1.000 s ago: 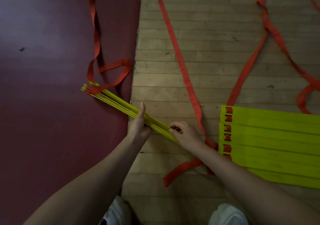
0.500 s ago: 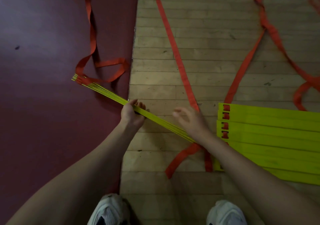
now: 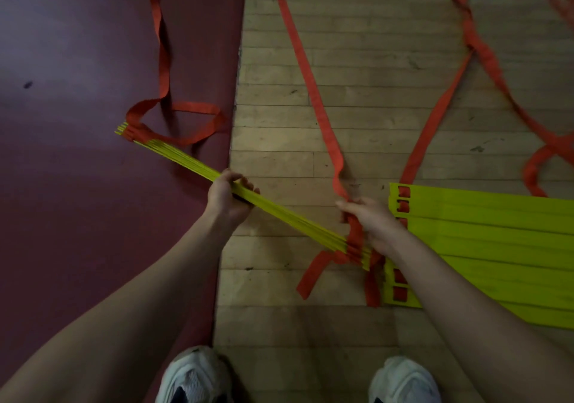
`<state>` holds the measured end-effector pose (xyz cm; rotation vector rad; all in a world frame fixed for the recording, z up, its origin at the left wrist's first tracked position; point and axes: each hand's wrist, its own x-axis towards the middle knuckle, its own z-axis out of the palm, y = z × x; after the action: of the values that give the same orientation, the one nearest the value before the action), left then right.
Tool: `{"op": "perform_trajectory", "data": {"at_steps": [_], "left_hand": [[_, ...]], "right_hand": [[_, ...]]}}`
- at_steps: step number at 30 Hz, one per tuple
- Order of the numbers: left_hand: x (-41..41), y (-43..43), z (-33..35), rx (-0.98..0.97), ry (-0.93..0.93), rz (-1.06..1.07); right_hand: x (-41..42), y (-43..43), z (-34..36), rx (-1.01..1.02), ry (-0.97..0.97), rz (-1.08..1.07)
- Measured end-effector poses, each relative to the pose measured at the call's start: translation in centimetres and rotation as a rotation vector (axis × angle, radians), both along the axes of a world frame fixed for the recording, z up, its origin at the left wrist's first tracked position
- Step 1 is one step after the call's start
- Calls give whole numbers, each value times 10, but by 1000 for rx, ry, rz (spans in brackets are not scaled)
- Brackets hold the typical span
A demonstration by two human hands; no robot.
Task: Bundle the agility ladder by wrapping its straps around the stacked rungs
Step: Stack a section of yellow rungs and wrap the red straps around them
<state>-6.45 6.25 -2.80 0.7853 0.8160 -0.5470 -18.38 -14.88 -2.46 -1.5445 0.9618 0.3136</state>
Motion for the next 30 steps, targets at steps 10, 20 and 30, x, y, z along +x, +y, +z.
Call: {"op": "perform_trajectory", "data": {"at_steps": [10,20,30], "left_hand": [[-15,-4,4,95,-31,-212],[-30,-14,18,49,-112,-291],[-26,-11,14,136,-102,-379]], "right_hand": [[24,14,20,234,-168,-105],[41,21,27,291,-166,-45],[58,28,28,325,-164,-2]]}}
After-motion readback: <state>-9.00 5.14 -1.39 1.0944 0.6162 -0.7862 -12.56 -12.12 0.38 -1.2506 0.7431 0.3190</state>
